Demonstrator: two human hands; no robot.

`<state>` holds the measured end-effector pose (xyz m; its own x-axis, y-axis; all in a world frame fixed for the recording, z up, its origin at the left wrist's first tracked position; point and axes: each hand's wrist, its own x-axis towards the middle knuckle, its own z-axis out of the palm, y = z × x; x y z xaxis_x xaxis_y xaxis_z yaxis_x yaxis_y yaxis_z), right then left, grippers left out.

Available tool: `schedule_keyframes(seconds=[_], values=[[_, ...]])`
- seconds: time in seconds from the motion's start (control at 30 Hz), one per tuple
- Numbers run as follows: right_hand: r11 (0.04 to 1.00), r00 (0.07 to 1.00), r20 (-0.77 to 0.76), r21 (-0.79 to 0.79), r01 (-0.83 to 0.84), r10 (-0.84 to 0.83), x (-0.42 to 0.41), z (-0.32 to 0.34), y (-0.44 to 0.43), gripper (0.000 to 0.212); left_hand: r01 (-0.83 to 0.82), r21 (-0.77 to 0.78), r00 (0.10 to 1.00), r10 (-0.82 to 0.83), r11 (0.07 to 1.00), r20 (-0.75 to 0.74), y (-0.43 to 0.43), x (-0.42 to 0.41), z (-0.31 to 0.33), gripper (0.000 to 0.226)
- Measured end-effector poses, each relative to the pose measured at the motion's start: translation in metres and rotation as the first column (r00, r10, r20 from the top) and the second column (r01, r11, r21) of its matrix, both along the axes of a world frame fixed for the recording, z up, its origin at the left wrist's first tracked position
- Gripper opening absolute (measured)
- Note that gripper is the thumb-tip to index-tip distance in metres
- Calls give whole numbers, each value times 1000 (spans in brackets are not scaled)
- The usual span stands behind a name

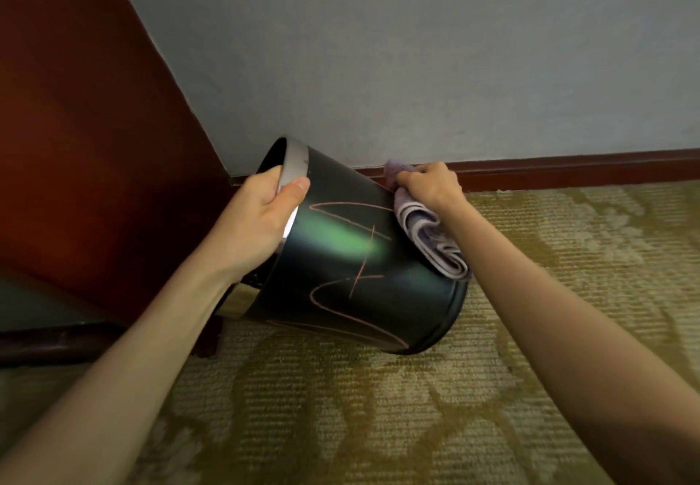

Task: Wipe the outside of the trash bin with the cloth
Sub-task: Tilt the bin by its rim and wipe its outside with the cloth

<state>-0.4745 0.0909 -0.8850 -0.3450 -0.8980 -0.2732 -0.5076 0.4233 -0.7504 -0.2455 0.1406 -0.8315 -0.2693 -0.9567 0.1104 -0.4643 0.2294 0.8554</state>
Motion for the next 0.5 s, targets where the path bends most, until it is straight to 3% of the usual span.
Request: schedule_keyframes(seconds=[0.23, 0.4, 0.5], values=[[987, 995, -19, -127, 96, -99, 6, -6, 20, 31, -39, -49, 996, 42, 998, 72, -4, 1, 1, 55], [917, 980, -49, -363, 164, -195, 28, -6, 56, 36, -89, -3, 994, 89, 996, 59, -15, 3, 6, 44], [891, 974, -83, -426, 158, -213, 43, -13, 78, 54, -121, 18, 989, 119, 992, 86, -19, 1, 7, 43]])
